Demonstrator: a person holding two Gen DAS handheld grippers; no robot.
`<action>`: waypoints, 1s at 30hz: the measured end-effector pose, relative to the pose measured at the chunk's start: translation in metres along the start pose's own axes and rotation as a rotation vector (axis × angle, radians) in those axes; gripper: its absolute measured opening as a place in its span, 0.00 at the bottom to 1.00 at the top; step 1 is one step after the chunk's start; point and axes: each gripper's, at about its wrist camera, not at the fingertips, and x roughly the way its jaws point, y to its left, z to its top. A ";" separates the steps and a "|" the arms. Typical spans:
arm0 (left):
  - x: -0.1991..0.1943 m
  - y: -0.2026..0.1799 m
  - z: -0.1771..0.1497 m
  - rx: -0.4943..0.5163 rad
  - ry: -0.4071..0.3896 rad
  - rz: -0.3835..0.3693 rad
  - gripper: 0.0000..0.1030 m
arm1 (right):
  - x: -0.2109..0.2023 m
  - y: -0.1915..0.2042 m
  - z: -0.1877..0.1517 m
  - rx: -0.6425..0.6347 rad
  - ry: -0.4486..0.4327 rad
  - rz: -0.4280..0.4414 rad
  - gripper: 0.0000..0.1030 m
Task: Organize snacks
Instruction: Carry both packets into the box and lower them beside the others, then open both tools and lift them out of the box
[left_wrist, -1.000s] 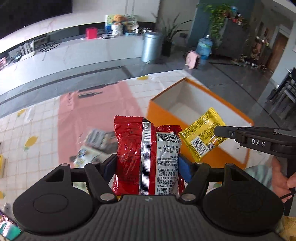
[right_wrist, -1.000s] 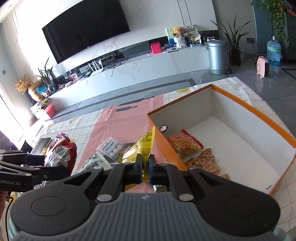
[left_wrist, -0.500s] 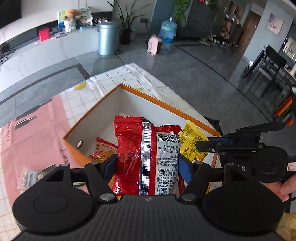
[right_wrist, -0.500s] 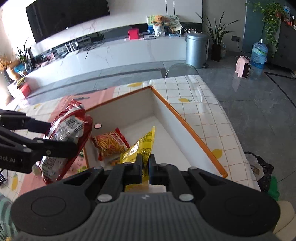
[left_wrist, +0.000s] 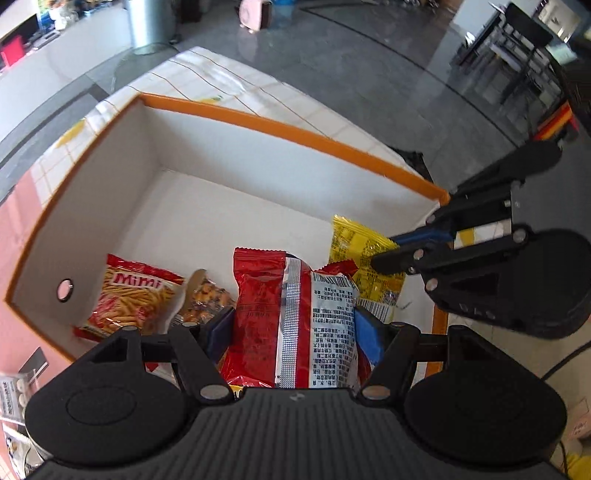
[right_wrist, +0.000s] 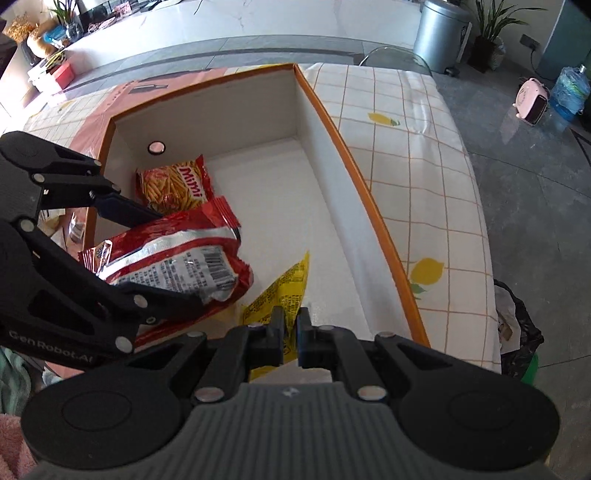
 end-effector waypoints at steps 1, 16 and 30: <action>0.003 -0.001 -0.001 0.011 0.010 -0.002 0.76 | 0.002 -0.002 0.000 -0.009 0.013 0.005 0.01; 0.047 -0.020 -0.009 0.180 0.168 0.000 0.76 | 0.029 0.004 0.012 -0.096 0.145 -0.002 0.02; 0.046 -0.010 -0.007 0.139 0.151 0.017 0.87 | 0.046 0.006 0.016 -0.120 0.224 -0.067 0.10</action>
